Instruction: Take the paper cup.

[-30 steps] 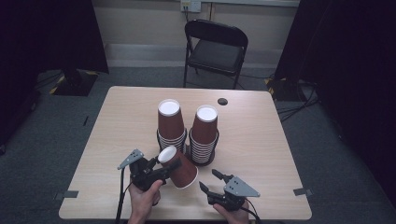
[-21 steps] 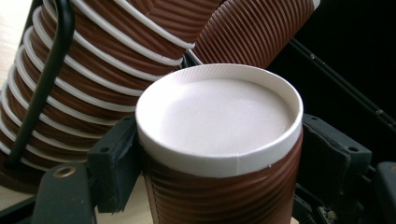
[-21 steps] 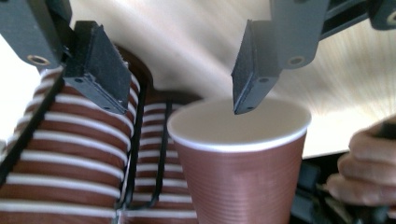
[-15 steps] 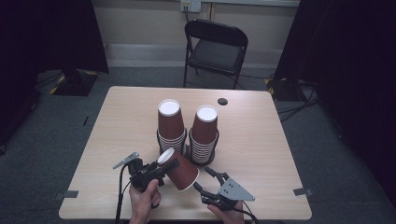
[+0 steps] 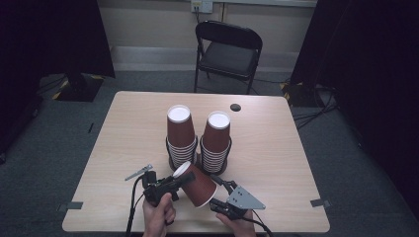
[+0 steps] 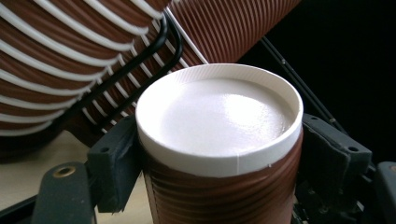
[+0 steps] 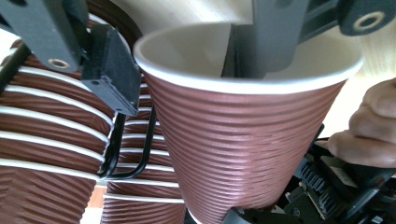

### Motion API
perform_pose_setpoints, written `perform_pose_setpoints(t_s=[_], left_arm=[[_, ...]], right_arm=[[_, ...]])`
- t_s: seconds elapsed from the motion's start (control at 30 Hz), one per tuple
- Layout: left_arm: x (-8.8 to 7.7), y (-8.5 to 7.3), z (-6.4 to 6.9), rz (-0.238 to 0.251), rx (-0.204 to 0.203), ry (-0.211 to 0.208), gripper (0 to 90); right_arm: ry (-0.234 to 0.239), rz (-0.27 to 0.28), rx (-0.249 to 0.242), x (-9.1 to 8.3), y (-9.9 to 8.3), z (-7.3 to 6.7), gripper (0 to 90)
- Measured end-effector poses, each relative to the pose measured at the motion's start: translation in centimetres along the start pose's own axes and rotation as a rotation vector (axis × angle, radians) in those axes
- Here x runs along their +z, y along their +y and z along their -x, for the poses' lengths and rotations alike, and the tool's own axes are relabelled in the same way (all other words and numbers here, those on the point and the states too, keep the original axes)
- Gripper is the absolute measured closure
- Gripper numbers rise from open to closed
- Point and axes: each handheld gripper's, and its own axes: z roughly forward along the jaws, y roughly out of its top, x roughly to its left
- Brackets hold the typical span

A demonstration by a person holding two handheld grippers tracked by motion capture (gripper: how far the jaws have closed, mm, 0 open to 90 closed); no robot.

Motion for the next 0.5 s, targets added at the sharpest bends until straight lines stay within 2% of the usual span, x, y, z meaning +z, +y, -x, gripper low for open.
perform_pose_setpoints(t_s=[0.13,0.23,0.33,0.37,0.5], left_arm=[[0.3,-0.4,0.1,-0.017,0.000,0.000,21.5],[0.8,-1.1,0.1,-0.029,-0.006,-0.006,21.5],[0.9,-1.2,0.0,-0.026,-0.011,-0.003,21.3],[0.9,-1.2,0.0,-0.024,-0.014,-0.005,21.2],[0.7,-1.2,-0.3,-0.017,-0.024,-0.025,20.5]], right_arm=[[0.004,-0.004,-0.009,0.3,-0.1,0.0,51.2],[0.008,-0.007,0.001,0.5,-0.2,-0.2,57.6],[0.003,-0.007,-0.008,0.6,-0.3,-0.3,60.6],[-0.008,-0.009,-0.013,0.6,-0.3,-0.4,64.8],[-0.014,-0.002,-0.009,0.4,-0.3,-0.4,70.6]])
